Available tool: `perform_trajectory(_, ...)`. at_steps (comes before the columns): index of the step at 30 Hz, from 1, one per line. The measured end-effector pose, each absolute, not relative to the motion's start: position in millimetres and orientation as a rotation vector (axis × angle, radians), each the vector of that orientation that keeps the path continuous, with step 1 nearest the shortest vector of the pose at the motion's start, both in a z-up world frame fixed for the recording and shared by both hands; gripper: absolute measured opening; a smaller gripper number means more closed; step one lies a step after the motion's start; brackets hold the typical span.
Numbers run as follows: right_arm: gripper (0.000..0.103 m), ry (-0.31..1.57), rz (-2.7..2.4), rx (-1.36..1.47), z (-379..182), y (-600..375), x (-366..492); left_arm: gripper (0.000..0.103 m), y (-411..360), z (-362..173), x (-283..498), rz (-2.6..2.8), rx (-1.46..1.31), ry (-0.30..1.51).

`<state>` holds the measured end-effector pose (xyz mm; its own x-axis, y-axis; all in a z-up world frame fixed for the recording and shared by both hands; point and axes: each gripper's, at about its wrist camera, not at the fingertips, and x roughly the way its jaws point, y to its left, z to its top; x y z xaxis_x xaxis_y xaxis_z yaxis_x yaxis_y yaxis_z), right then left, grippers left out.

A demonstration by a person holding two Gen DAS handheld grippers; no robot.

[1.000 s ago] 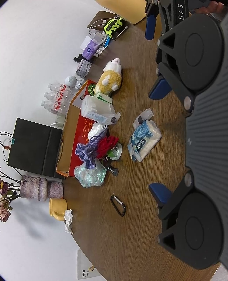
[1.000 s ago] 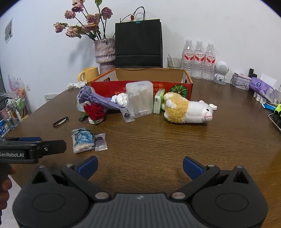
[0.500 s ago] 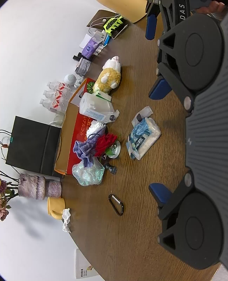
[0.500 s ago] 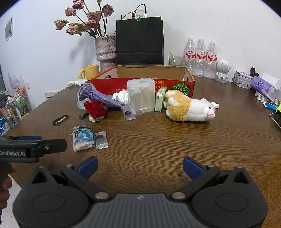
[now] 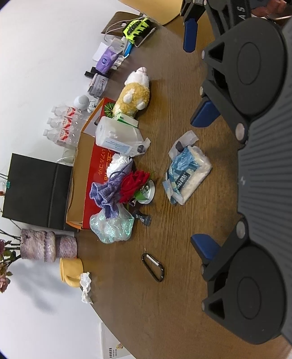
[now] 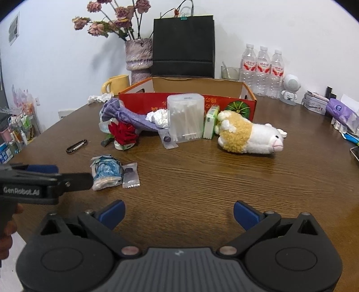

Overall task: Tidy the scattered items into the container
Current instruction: 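Move the left tool toward the blue-and-white wipe pack, then grasp the wipe pack with the left tool while the right tool grasps the small clear bag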

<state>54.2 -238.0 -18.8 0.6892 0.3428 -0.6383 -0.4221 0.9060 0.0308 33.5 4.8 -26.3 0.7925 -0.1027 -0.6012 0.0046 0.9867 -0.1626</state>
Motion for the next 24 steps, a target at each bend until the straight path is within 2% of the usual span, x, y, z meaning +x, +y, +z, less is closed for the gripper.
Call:
perform_trajectory(7, 0.101, 0.701, 0.461, -0.157, -26.4, -217.7, 71.9, 0.103, 0.8, -34.5, 65.1, -0.1, -0.057, 0.673)
perform_trajectory(9, 0.098, 0.703, 0.475, -0.17, -28.4, -210.5, 77.4, 0.099, 1.6, -37.5, 73.1, -0.112, -0.041, 0.675)
perform_trajectory(11, 0.097, 0.705, 0.489, -0.18, -30.6, -203.0, 82.5, 0.086, 5.1, -40.4, 79.7, -0.12, -0.036, 0.685)
perform_trajectory(16, 0.093, 0.683, 0.519, -0.204, -34.5, -184.4, 94.3, 0.064, 18.4, -45.2, 81.4, -0.139, -0.034, 0.671)
perform_trajectory(20, 0.069, 0.674, 0.536, -0.236, -37.4, -169.1, 101.6, 0.053, 31.7, -44.8, 81.1, -0.15, -0.053, 0.661)
perform_trajectory(22, 0.063, 0.667, 0.553, -0.226, -38.0, -165.8, 104.0, 0.047, 36.5, -44.7, 81.1, -0.155, -0.062, 0.657)
perform_trajectory(23, 0.054, 0.667, 0.568, -0.216, -37.8, -165.3, 105.1, 0.045, 38.2, -44.5, 80.9, -0.159, -0.065, 0.654)
perform_trajectory(24, 0.036, 0.667, 0.586, -0.206, -37.7, -165.3, 105.8, 0.044, 39.1, -44.6, 80.6, -0.16, -0.069, 0.652)
